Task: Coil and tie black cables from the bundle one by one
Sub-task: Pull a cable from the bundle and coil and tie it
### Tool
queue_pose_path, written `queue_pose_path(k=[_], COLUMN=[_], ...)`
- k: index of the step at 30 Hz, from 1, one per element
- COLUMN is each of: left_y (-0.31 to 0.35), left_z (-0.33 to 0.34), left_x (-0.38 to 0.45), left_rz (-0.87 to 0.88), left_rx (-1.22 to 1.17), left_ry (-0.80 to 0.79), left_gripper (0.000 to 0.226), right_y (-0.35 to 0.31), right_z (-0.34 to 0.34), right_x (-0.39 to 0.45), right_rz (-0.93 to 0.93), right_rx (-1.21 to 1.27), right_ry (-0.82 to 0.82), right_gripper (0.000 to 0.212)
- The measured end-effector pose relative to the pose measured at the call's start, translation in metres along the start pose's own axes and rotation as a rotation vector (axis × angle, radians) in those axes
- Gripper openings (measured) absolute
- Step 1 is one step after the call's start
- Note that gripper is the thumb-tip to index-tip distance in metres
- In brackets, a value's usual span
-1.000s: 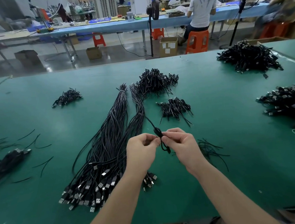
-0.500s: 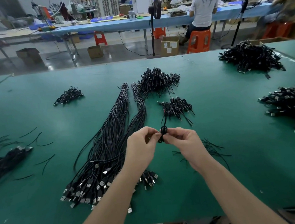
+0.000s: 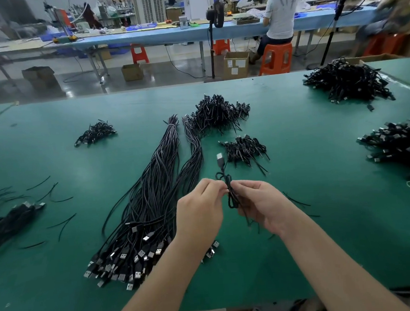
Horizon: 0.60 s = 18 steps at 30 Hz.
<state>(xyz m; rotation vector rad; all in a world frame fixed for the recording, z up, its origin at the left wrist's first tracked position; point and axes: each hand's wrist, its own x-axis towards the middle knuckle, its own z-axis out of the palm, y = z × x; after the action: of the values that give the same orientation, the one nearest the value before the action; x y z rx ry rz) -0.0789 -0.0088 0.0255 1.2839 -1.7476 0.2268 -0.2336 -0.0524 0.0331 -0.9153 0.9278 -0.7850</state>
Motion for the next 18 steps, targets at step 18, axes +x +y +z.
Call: queue_pose_path(k=[18], left_y=[-0.007], left_z=[0.002], left_x=[0.018], left_rz=[-1.342], left_rx=[-1.067], left_ry=[-0.479], left_gripper=[0.015], right_y=[0.010], right_z=[-0.001], right_x=[-0.002], right_rz=[-0.489], right_rx=[-0.398], right_ry=[0.083], right_gripper=[0.025])
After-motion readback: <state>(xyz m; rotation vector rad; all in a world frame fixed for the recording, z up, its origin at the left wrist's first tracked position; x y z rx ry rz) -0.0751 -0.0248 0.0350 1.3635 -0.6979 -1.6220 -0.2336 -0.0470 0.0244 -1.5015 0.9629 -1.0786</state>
